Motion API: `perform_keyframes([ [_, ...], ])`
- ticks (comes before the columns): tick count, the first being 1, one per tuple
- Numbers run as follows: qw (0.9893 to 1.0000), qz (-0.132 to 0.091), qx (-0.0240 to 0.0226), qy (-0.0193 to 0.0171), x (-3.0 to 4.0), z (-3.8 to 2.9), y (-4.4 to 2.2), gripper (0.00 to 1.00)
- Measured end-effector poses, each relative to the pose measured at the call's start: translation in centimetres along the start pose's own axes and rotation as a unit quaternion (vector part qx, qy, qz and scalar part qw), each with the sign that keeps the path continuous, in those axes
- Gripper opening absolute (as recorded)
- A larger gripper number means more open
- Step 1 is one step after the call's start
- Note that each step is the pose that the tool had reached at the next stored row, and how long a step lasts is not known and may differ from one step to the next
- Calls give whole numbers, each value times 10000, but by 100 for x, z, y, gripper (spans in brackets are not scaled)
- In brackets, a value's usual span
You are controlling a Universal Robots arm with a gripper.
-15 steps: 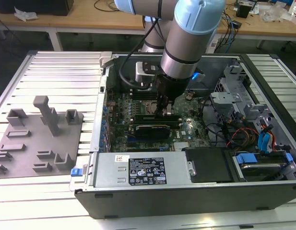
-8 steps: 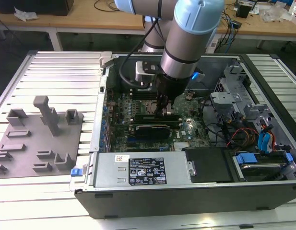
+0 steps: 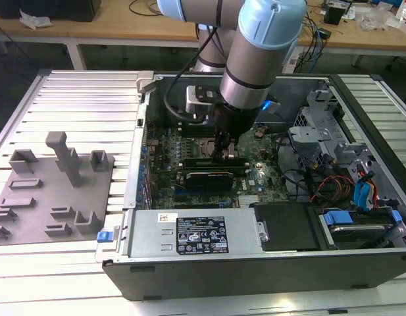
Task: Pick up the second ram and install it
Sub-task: 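Insert the second ram into the second slot, then press down the second ram until it locks into place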
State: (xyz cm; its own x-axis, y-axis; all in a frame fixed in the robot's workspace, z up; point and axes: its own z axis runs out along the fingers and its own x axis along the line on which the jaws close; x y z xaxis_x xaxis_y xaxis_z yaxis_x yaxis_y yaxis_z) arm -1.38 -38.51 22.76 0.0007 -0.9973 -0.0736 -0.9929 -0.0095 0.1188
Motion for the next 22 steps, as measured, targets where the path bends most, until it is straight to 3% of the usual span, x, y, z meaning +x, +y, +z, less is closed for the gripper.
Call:
perform_keyframes([
  [4, 10000, -1, 1, -4, -1, 4, -1, 14],
  [5, 10000, 1, 0, -1, 0, 2, 0, 20],
  [6, 10000, 2, 0, 7, -3, -33, 4, 20],
  [7, 10000, 4, 1, 18, -9, -95, 12, 20],
  [8, 10000, 10, 3, 74, -32, -200, 26, 20],
  [10, 9999, 19, 8, 159, -63, -304, 40, 12],
  [11, 9998, 22, 10, 178, -68, -338, 45, 11],
  [13, 9998, 26, 17, 216, -82, -479, 65, 11],
  [22, 9998, 26, 17, 217, -82, -490, 62, 11],
])
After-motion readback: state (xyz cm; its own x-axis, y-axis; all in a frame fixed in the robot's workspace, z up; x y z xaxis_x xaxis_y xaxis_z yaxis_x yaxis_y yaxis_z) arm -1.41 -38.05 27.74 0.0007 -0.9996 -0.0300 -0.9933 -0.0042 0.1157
